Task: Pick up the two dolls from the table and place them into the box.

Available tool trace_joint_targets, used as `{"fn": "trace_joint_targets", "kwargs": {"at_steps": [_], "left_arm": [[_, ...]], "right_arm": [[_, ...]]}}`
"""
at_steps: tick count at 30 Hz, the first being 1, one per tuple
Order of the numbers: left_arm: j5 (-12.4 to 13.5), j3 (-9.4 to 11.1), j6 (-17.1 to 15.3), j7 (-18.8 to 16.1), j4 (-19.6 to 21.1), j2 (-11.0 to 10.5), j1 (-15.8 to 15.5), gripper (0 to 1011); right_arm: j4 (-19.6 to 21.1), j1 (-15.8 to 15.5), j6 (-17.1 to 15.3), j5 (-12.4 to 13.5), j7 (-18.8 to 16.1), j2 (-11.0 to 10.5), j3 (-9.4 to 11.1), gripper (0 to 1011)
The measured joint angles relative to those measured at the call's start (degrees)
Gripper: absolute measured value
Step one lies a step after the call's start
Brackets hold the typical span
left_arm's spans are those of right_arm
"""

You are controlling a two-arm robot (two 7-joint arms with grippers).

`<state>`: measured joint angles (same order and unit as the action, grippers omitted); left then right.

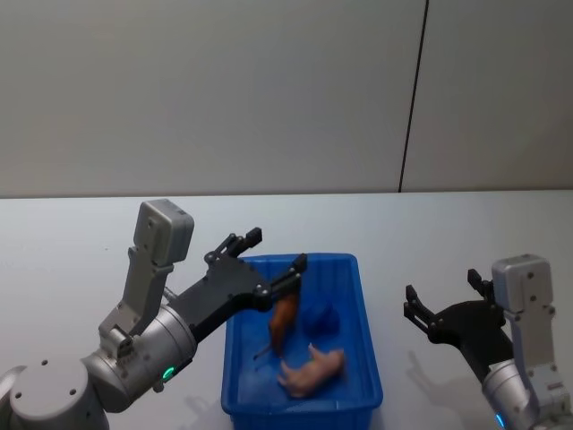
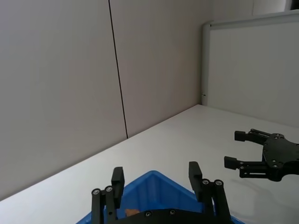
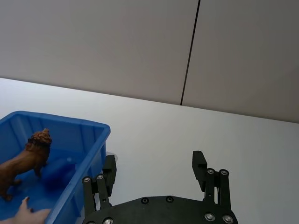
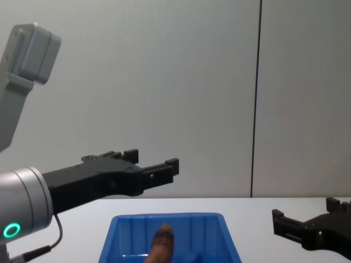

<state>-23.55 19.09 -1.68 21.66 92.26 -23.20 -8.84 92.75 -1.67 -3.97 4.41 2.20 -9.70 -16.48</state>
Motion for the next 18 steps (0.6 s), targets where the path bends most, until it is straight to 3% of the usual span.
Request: {"fn": "trace_joint_targets", "kwargs": {"at_steps": [6, 18], "left_arm": [[1.30, 0.06, 2.65, 0.43, -0.39, 0.05, -0.09, 992], [3.02, 0.13, 5.44, 0.38, -0.57, 0.01, -0.04, 1001]], "right_arm": [[0.00, 0.00, 0.00, 0.00, 0.00, 0.00, 0.00, 1001], [0.00, 0.00, 0.00, 0.00, 0.00, 0.00, 0.00, 1001]]}}
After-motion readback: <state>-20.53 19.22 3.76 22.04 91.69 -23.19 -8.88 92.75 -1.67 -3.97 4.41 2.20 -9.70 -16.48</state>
